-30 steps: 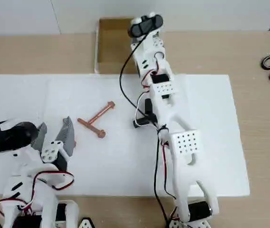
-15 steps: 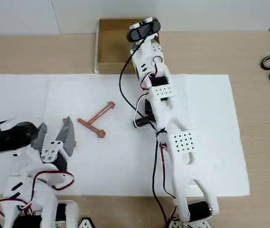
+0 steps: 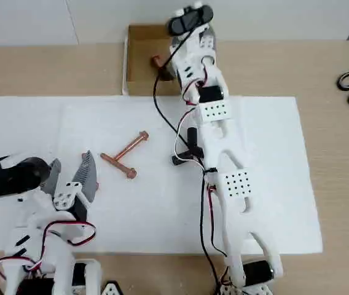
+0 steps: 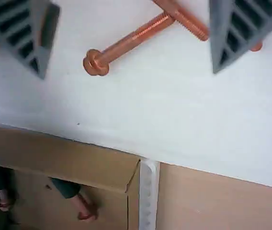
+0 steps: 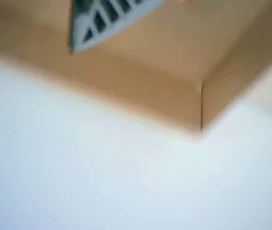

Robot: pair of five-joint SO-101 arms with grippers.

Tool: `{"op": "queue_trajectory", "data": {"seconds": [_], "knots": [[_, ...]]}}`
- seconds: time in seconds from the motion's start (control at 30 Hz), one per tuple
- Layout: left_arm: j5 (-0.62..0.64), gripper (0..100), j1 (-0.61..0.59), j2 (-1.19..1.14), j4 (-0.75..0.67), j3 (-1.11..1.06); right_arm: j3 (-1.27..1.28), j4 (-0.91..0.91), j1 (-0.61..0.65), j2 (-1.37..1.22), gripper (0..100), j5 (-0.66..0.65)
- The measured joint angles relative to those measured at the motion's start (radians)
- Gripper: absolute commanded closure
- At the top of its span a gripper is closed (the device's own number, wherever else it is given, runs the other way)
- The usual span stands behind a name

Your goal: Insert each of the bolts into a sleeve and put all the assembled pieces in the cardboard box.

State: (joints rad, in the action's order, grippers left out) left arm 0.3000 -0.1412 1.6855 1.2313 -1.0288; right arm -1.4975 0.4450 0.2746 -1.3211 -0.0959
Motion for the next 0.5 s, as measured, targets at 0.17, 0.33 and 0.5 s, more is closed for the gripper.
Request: {"op": "queue_trajectory", "data": {"seconds": [0.17,0.33,0.5], "knots": [[0.0,79,0.0,0.0,0.0,0.0,-0.133,0.173,-0.005,0.023,72.7,0.0],[0.0,79,0.0,0.0,0.0,0.0,-0.133,0.417,-0.037,0.206,72.7,0.0],[0.0,79,0.0,0.0,0.0,0.0,-0.138,0.773,-0.052,0.512,72.7,0.0]]}}
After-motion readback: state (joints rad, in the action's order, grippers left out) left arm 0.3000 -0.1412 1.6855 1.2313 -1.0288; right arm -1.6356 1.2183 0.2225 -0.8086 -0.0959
